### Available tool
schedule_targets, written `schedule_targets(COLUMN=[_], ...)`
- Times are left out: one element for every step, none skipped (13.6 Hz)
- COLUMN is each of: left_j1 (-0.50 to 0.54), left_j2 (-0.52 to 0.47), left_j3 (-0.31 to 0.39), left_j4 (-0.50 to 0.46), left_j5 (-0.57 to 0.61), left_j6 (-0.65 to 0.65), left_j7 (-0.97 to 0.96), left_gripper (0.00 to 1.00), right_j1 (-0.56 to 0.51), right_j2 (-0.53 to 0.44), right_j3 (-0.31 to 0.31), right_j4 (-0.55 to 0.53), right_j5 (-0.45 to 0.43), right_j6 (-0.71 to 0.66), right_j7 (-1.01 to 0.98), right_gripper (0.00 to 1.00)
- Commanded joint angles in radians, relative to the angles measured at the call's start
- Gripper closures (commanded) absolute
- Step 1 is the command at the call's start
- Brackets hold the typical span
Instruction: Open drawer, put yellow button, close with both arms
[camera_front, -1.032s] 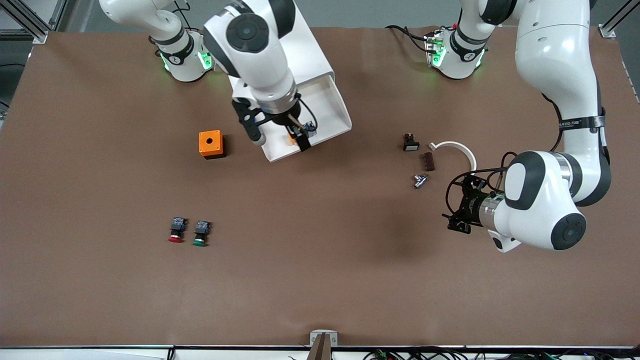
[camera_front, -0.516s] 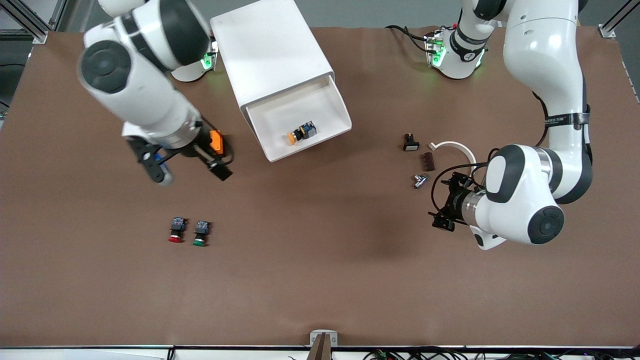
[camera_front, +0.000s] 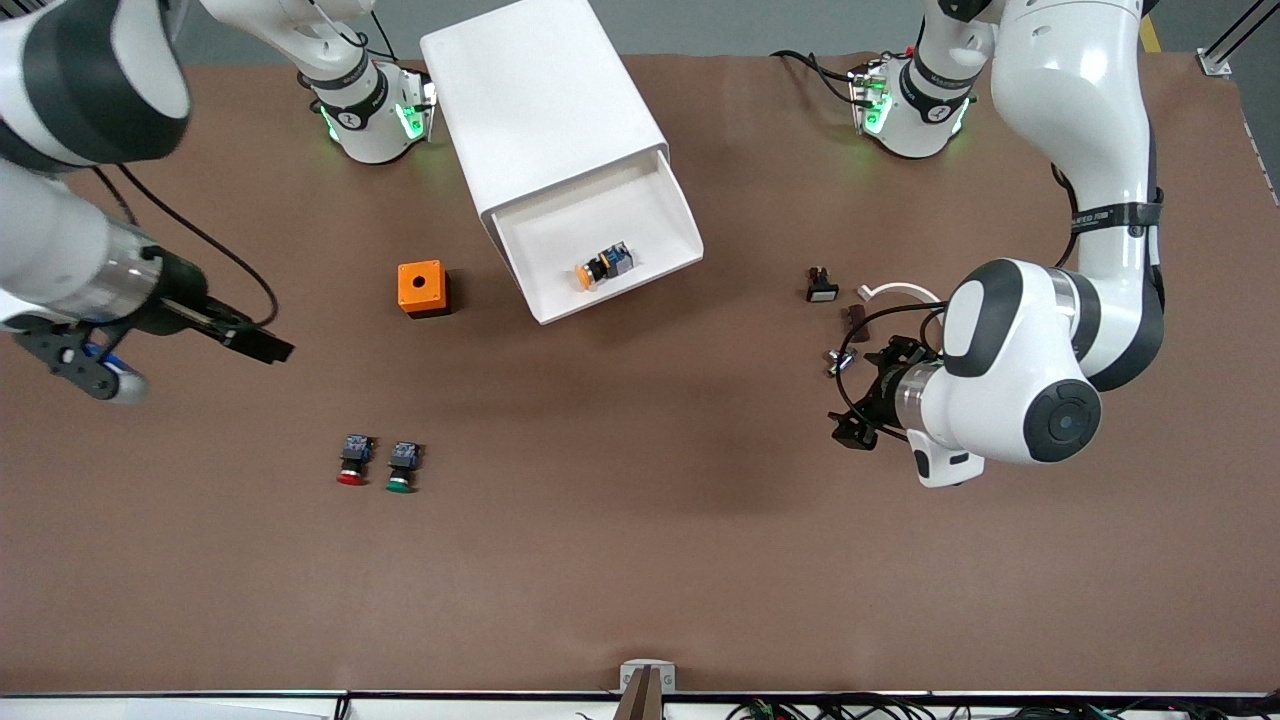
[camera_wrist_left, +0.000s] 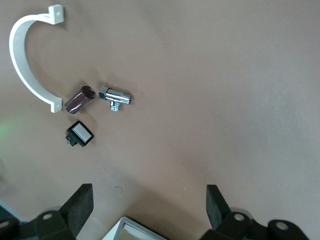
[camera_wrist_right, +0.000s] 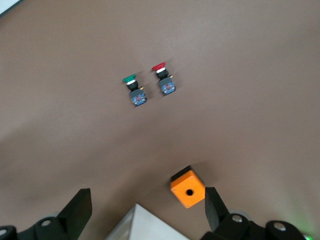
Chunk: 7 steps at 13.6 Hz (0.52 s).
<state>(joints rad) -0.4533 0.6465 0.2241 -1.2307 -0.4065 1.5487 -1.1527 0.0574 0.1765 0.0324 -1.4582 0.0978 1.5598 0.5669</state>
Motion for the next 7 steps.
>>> schedule_targets(left_j1=[-0.053, -0.076, -0.096, -0.113, -0.125, -0.139, -0.157], left_j2=[-0.021, -0.025, -0.025, -0.027, -0.028, -0.031, -0.031], left_j3=[0.004, 0.006, 0.007, 0.008, 0.006, 0.006, 0.006], left_j4=[-0.016, -0.016, -0.018, -0.018, -0.019, -0.018, -0.019], left_j5=[0.025, 0.026, 0.032, 0.037, 0.037, 0.037, 0.037], left_j6=[0.033, 0.046, 0.054, 0.054, 0.054, 0.063, 0.089], left_j7=[0.037, 0.037, 0.037, 0.037, 0.037, 0.039, 0.039], left_gripper=[0.01, 0.01, 0.01, 0.01, 0.01, 0.01, 0.01], right_j1=[-0.071, -0.079, -0.079, -0.082, -0.091, -0.093, -0.097], right_j2=[-0.055, -0.063, -0.064, -0.063, -0.064, -0.077, -0.086], right_j3=[0.017, 0.001, -0.018, -0.032, -0.040, -0.040, -0.042], right_j4=[-0.014, -0.019, -0.021, -0.022, -0.024, -0.043, -0.053], right_j5=[0.000, -0.006, -0.023, -0.029, -0.029, -0.029, -0.030], right_j6=[-0.038, -0.038, -0.037, -0.034, -0.040, -0.040, -0.038], right_j7=[-0.140, -0.200, -0.263, -0.327, -0.360, -0.374, -0.378], right_gripper=[0.00, 0.00, 0.00, 0.00, 0.00, 0.00, 0.00])
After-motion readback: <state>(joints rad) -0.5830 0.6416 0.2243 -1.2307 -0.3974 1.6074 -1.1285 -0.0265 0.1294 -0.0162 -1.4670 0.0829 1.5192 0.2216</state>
